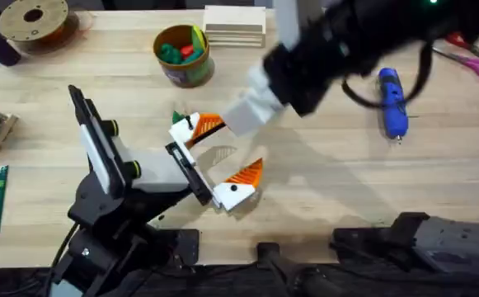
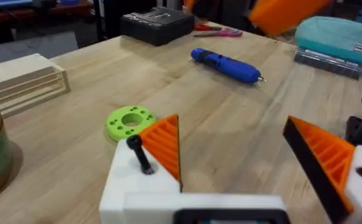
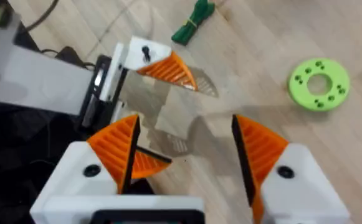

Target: Pick up the gripper from the table and insert it into the empty holder that is missing its gripper. Then pick up a screw, insert it into the mounting hole, and use the screwdriver to tighten it. Finally, clean up the table by picking up the vegetable and placing it into the bucket.

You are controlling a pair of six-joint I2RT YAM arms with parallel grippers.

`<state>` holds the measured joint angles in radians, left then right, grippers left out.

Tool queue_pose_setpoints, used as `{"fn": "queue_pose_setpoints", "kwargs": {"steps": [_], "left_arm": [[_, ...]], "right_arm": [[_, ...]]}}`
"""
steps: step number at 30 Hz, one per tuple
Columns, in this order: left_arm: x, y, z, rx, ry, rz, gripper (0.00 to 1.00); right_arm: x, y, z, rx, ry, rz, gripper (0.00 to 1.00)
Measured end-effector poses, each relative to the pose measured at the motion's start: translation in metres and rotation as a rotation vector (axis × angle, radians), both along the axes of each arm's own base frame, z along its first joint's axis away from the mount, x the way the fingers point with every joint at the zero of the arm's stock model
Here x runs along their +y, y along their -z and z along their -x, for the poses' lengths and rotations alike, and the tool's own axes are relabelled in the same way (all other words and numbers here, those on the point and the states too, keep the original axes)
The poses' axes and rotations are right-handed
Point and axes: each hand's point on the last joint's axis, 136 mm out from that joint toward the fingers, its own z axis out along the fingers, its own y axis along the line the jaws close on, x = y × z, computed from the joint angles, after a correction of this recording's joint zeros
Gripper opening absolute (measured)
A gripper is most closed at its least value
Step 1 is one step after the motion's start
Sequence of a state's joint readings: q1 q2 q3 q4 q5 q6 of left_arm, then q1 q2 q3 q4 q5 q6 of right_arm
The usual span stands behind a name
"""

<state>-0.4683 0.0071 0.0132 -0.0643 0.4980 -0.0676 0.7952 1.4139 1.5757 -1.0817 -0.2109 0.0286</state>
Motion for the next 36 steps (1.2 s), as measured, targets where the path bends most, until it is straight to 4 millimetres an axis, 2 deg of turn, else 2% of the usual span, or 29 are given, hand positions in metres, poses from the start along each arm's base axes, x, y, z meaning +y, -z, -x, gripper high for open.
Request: {"fn": "queue_pose_setpoints", "kwargs": {"steps": [4,8,12,13,15,17,19,22,24,26,36], "left_arm": [[0.000,0.000,0.000,0.000,0.000,0.000,0.987],[0.000,0.000,0.000,0.000,0.000,0.000,0.995],[0.000,0.000,0.000,-0.001,0.000,0.000,0.895],[0.000,0.000,0.000,-0.001,0.000,-0.001,0.845],[0.000,0.000,0.000,-0.001,0.001,-0.001,0.663],[0.000,0.000,0.000,-0.001,0.001,-0.001,0.590],[0.000,0.000,0.000,-0.003,0.002,-0.002,0.468],[0.000,0.000,0.001,-0.002,0.004,-0.001,0.188],[0.000,0.000,0.001,-0.005,0.004,-0.003,0.035],[0.000,0.000,0.001,-0.006,0.004,-0.004,0.011],[0.000,0.000,0.001,-0.006,0.004,-0.004,0.011]], "right_arm": [[-0.013,0.011,0.019,0.012,0.004,-0.041,0.838],[-0.031,0.011,0.048,0.025,-0.009,-0.102,0.838],[-0.048,0.008,0.071,0.025,0.000,-0.159,0.838],[-0.052,0.008,0.075,0.022,0.005,-0.169,0.838],[-0.058,0.007,0.081,0.017,0.014,-0.189,0.840],[-0.062,0.004,0.084,0.010,0.026,-0.207,0.840],[-0.065,0.001,0.085,0.006,0.039,-0.221,0.840],[-0.067,0.000,0.086,0.010,0.047,-0.226,0.841],[-0.067,0.002,0.086,0.017,0.051,-0.221,0.840],[-0.067,0.003,0.086,0.022,0.052,-0.217,0.840],[-0.066,0.004,0.086,0.029,0.057,-0.216,0.840]]}}
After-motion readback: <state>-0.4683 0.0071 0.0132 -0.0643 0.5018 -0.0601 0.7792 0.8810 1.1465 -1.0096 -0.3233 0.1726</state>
